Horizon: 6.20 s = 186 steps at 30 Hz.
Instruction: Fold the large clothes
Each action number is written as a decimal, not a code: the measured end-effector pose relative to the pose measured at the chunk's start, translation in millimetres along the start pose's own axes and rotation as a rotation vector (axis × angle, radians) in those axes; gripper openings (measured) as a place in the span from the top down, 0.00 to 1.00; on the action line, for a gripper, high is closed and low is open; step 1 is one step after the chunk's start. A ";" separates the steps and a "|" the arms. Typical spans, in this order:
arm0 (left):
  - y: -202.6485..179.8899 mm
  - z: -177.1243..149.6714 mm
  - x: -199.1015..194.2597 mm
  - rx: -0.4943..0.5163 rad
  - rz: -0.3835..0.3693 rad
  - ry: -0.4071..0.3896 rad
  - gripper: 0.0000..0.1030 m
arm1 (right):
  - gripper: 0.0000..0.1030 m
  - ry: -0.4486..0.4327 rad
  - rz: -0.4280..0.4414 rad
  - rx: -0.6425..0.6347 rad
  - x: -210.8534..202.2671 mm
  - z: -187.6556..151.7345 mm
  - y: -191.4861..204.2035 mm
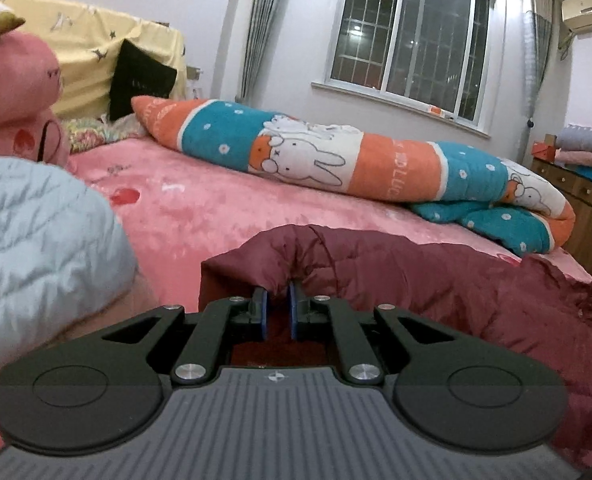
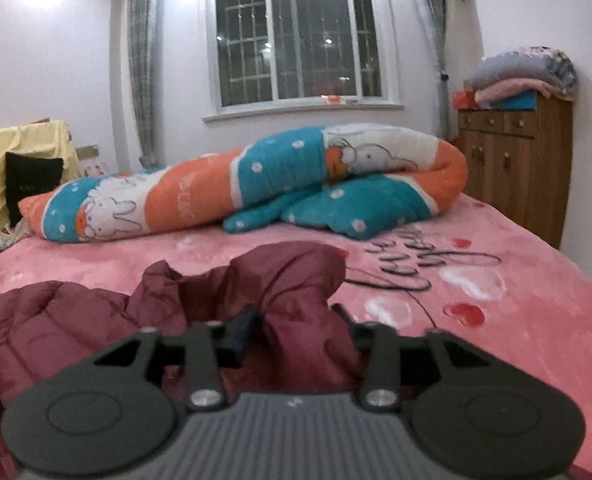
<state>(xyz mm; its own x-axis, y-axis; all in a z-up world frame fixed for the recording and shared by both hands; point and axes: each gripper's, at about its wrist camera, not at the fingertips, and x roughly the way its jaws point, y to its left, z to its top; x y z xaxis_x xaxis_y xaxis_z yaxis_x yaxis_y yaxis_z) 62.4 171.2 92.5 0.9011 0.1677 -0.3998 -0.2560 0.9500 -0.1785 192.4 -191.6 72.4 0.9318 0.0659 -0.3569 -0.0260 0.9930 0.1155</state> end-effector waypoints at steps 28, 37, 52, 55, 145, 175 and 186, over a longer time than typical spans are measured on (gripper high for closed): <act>12.0 -101.1 -152.9 0.006 -0.140 0.203 0.25 | 0.17 0.212 0.089 0.305 -254.4 -103.2 -26.8; 21.7 -127.3 -139.9 -0.132 -0.167 0.270 0.25 | 0.17 0.373 0.162 0.402 -282.4 -144.1 -4.2; -16.0 -133.4 -136.8 -0.082 -0.150 0.293 0.76 | 0.75 0.433 0.137 0.319 -274.2 -166.7 5.9; -21.8 -131.5 -144.3 -0.060 -0.146 0.287 0.88 | 0.86 0.412 0.144 0.322 -280.3 -164.6 2.2; -234.9 -136.7 -200.4 0.362 -0.425 0.242 0.47 | 0.29 0.181 -0.300 0.005 -232.6 -123.1 -154.4; -231.9 -137.2 -160.2 0.293 -0.378 0.279 0.35 | 1.00 -0.117 -0.527 0.431 -297.5 -82.8 -284.5; -248.8 -146.0 -163.9 0.324 -0.417 0.287 0.32 | 1.00 -0.127 -0.620 0.539 -333.4 -101.3 -332.7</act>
<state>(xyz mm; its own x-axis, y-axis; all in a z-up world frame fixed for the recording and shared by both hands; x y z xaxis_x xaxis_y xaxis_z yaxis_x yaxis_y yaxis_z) -72.7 -131.1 71.1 0.7609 -0.2710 -0.5896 0.2590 0.9599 -0.1069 -146.3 -534.0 59.0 0.7545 -0.5216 -0.3985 0.6527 0.6602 0.3716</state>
